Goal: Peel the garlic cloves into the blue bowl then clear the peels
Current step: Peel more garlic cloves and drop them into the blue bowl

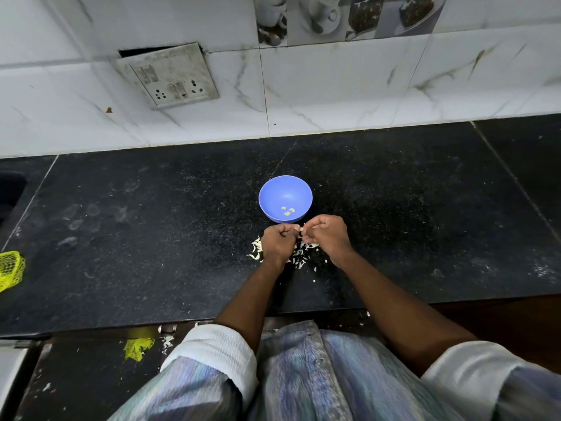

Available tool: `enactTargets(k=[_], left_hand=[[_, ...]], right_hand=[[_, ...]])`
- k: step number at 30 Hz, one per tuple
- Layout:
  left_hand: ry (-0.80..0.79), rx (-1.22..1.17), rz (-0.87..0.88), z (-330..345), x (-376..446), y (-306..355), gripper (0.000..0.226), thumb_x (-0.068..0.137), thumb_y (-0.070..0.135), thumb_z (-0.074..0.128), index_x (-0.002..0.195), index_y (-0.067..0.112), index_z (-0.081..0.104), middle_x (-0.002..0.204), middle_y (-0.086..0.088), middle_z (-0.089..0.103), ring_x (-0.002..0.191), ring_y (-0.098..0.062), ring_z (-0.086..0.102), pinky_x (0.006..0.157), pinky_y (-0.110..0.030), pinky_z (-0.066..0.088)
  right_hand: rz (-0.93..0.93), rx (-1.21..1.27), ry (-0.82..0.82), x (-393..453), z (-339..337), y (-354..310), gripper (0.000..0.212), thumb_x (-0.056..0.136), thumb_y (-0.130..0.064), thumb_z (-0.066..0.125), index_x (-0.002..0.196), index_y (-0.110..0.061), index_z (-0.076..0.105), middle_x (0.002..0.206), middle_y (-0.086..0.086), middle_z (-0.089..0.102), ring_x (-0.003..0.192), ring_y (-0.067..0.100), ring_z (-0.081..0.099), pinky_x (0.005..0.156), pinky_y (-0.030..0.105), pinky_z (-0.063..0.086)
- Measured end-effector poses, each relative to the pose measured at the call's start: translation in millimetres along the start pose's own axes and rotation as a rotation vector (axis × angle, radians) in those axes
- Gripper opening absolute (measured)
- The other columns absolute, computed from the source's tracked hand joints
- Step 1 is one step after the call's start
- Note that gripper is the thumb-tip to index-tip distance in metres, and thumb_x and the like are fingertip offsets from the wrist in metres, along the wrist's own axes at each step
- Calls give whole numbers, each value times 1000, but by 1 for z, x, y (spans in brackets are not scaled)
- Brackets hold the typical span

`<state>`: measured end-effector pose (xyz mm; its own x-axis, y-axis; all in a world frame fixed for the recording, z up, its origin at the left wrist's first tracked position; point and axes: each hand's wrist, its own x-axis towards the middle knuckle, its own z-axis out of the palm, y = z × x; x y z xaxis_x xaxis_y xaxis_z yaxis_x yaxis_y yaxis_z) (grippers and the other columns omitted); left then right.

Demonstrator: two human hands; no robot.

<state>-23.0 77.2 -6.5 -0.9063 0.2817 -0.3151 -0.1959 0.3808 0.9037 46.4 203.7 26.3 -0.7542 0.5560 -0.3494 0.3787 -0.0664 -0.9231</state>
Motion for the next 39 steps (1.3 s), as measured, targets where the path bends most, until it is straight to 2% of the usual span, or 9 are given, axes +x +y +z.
enactTargets(k=[2, 4, 10, 14, 17, 22, 28, 35, 39], left_hand=[[-27, -41, -9, -1, -3, 0, 10, 92, 5, 74, 93, 11, 83, 85, -5, 81, 60, -1, 64, 61, -22, 51], [-16, -46, 1, -3, -7, 2, 12, 90, 3, 74, 92, 10, 83, 82, -5, 80, 55, 0, 60, 56, -18, 47], [14, 101, 75, -4, -9, 6, 18, 90, 6, 73, 86, 21, 83, 76, 6, 78, 74, -11, 74, 72, -26, 60], [-27, 122, 149, -4, -13, 7, 20, 94, 4, 69, 96, 18, 83, 87, 4, 80, 76, -8, 72, 77, -24, 58], [-57, 68, 160, -5, -12, 6, 26, 90, -2, 69, 96, 20, 82, 87, 5, 81, 80, -7, 76, 85, -30, 62], [-47, -15, 159, -3, -14, 6, 11, 92, 8, 76, 95, 16, 83, 86, 4, 81, 82, -12, 78, 85, -32, 63], [-61, -178, 32, -4, -17, 7, 21, 94, -1, 69, 92, 16, 80, 90, -4, 81, 88, -19, 77, 87, -33, 62], [-45, -11, 214, -10, -15, 8, 18, 91, 1, 74, 98, 15, 84, 90, 6, 81, 84, -11, 77, 83, -28, 62], [8, -45, 175, -9, -17, 11, 14, 90, 4, 78, 98, 13, 82, 89, 3, 81, 81, -10, 77, 83, -29, 62]], right_hand=[[43, 83, -11, 0, 0, -2, 10, 82, 8, 74, 91, 4, 71, 83, 22, 76, 76, 30, 76, 71, 31, 63], [71, 132, -35, 0, 1, -2, 12, 83, 7, 76, 93, 4, 71, 87, 24, 76, 79, 29, 77, 72, 29, 63], [62, 140, -78, -2, 2, 0, 17, 84, 3, 78, 100, 3, 74, 89, 20, 77, 81, 28, 76, 74, 29, 63], [74, 174, -23, -2, 2, 2, 7, 83, 7, 74, 90, 4, 75, 84, 22, 77, 78, 29, 76, 74, 32, 63], [136, 250, -5, -2, 2, 2, 6, 86, 8, 71, 91, 5, 73, 85, 23, 76, 80, 29, 77, 76, 32, 63], [142, 304, -46, -6, 1, 0, 3, 91, 4, 71, 93, 6, 70, 83, 19, 75, 77, 23, 76, 72, 27, 62], [119, 265, -85, -7, 0, 0, 9, 93, 4, 69, 100, 10, 70, 88, 22, 76, 81, 25, 77, 73, 27, 62], [160, 287, -93, -5, -1, -5, 18, 89, -5, 77, 98, 9, 71, 88, 24, 75, 78, 26, 75, 75, 30, 63], [176, 322, -106, -7, 0, -2, 16, 88, 2, 75, 99, 11, 70, 87, 23, 74, 78, 25, 74, 72, 26, 61]])
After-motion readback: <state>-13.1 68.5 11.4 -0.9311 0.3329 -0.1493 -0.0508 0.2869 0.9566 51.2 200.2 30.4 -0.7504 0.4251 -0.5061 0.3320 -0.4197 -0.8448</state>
